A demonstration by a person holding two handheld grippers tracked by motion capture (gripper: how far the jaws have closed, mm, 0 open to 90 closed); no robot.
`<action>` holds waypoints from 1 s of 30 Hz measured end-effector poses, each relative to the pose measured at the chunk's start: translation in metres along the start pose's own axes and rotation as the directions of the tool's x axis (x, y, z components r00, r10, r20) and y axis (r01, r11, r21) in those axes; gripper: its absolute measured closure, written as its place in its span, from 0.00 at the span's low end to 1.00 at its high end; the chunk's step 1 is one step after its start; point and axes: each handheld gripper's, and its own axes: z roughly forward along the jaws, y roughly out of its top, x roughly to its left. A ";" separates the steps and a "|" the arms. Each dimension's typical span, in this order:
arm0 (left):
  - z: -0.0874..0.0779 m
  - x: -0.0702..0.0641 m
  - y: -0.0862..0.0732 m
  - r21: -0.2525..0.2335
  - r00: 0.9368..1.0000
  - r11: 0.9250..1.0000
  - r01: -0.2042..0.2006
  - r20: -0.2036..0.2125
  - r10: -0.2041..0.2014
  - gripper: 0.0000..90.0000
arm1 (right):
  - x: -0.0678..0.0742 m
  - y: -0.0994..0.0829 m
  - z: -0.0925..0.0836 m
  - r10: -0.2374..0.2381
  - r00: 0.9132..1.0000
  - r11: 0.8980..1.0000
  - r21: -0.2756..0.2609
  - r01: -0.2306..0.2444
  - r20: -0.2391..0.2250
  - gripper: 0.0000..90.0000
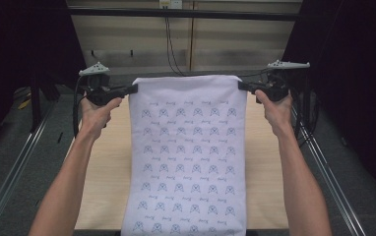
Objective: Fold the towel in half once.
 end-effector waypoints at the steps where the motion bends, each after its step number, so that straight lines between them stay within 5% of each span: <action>1: -0.001 -0.002 -0.006 0.013 1.000 1.000 0.006 0.019 -0.006 0.97 | 0.002 -0.006 0.000 -0.002 1.000 1.000 0.016 0.002 -0.004 0.95; 8: -0.015 -0.028 -0.052 0.081 0.996 0.995 -0.061 0.063 0.056 0.97 | 0.017 -0.053 -0.023 0.031 0.993 0.999 -0.004 -0.032 -0.116 0.95; 9: -0.020 -0.031 -0.058 0.070 0.996 0.997 -0.036 0.083 0.030 0.97 | 0.021 -0.060 -0.027 0.030 0.992 1.000 0.007 -0.030 -0.124 0.95; 15: -0.052 -0.057 -0.098 0.090 0.990 0.995 -0.033 0.139 0.020 0.97 | 0.056 -0.106 -0.050 -0.016 0.980 0.990 0.131 0.043 -0.200 0.95; 21: -0.076 -0.088 -0.144 0.158 0.973 0.987 -0.022 0.230 -0.015 0.97 | 0.093 -0.146 -0.079 -0.033 0.973 0.976 0.200 0.081 -0.230 0.95; 23: -0.078 -0.095 -0.160 0.195 0.972 0.981 -0.020 0.235 -0.027 0.97 | 0.104 -0.161 -0.089 -0.019 0.969 0.976 0.204 0.071 -0.248 0.95; 24: -0.077 -0.097 -0.169 0.221 0.966 0.975 -0.008 0.255 -0.050 0.97 | 0.109 -0.170 -0.091 -0.014 0.967 0.972 0.224 0.072 -0.253 0.95; 26: -0.074 -0.104 -0.187 0.285 0.969 0.958 -0.016 0.241 -0.055 0.97 | 0.116 -0.190 -0.090 -0.006 0.968 0.953 0.292 0.081 -0.249 0.95; 29: -0.068 -0.110 -0.212 0.356 0.959 0.934 -0.008 0.267 -0.094 0.97 | 0.122 -0.223 -0.085 0.036 0.968 0.915 0.397 0.068 -0.248 0.95; 30: -0.066 -0.111 -0.218 0.394 0.959 0.919 -0.004 0.263 -0.108 0.97 | 0.123 -0.231 -0.083 0.057 0.967 0.902 0.428 0.057 -0.247 0.95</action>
